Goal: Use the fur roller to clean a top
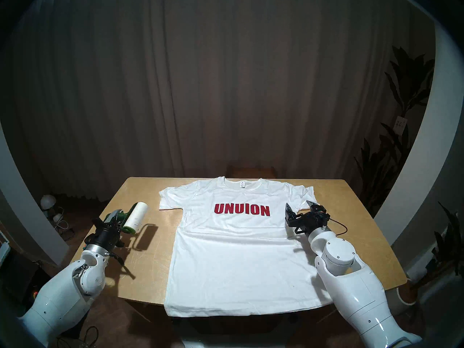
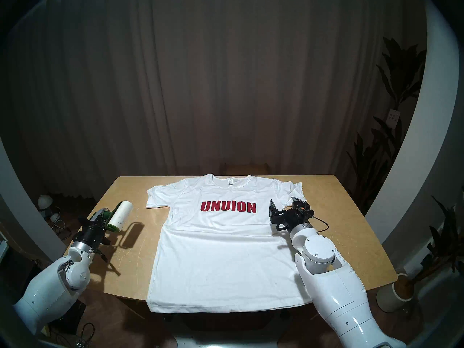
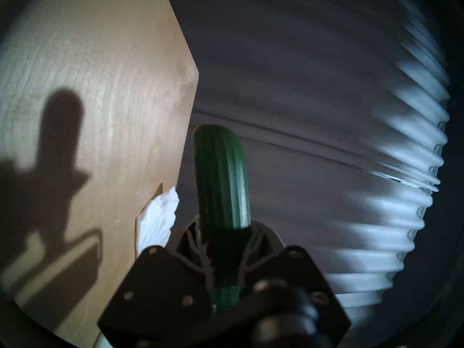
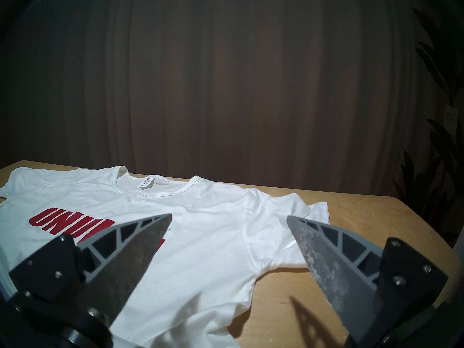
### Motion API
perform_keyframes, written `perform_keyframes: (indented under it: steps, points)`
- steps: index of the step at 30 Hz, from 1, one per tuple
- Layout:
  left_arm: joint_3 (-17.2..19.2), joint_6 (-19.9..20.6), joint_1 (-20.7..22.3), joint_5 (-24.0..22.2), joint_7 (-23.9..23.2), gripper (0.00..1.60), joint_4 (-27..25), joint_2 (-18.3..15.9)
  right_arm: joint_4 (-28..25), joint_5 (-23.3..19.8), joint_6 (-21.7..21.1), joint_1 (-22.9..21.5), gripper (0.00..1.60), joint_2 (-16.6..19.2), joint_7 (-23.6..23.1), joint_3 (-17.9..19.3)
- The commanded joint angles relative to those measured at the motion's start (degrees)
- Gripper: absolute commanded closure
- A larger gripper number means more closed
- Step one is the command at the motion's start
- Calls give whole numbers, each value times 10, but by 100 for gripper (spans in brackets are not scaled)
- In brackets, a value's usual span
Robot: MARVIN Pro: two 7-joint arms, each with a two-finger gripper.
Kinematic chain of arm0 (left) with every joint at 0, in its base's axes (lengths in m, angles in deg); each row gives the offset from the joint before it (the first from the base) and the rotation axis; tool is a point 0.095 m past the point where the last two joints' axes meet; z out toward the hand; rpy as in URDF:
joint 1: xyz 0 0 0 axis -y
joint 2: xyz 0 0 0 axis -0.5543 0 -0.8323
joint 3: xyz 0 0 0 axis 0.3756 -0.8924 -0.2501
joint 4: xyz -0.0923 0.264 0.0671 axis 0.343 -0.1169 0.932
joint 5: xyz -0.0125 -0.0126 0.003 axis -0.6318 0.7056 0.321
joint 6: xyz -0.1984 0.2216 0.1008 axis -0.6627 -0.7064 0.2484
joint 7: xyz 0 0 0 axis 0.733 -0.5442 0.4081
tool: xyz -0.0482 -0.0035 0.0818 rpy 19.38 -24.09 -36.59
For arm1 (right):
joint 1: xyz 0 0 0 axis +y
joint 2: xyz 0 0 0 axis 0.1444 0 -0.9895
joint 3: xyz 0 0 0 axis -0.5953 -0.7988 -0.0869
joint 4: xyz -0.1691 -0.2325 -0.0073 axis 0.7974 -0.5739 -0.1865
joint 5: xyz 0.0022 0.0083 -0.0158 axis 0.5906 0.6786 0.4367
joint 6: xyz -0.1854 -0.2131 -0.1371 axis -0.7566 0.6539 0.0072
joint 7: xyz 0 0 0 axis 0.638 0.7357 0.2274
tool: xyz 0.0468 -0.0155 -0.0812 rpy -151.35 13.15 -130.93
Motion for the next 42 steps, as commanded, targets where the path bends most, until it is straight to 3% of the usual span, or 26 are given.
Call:
perform_keyframes:
  steps: [1, 3, 8, 14, 19, 35, 37, 39, 42]
  points:
    - [-2, 72, 0, 67, -70, 160, 19, -28, -20, 0, -21, -8, 0, -5, 12, 2]
    - [-9, 86, 7, 86, -86, 160, 26, -27, -21, -1, -26, -7, 0, -5, 13, 2]
    - [-24, 70, 32, 116, -99, 160, 46, -9, -20, -3, -30, -9, 0, -5, 11, 2]
    - [-23, 11, 48, 119, -73, 160, 48, 10, -19, -4, -30, -11, 0, -4, 9, 5]
    - [-25, -42, 52, 119, -28, 160, 35, 16, -20, -6, -29, -9, 0, -2, 8, 8]
    - [-21, -114, 34, 105, 92, 160, -17, 3, -24, -18, -24, 0, 0, -8, 5, 16]
    - [-23, -122, 36, 101, 110, 160, -20, 4, -22, -24, -17, 2, 0, -10, 2, 19]
    - [-34, -149, 43, 108, 161, 160, -27, -5, -24, -31, -9, 4, 0, -14, 0, 23]
    - [-40, -152, 49, 116, 172, 160, -25, -7, -26, -35, -6, 6, 0, -16, 0, 26]
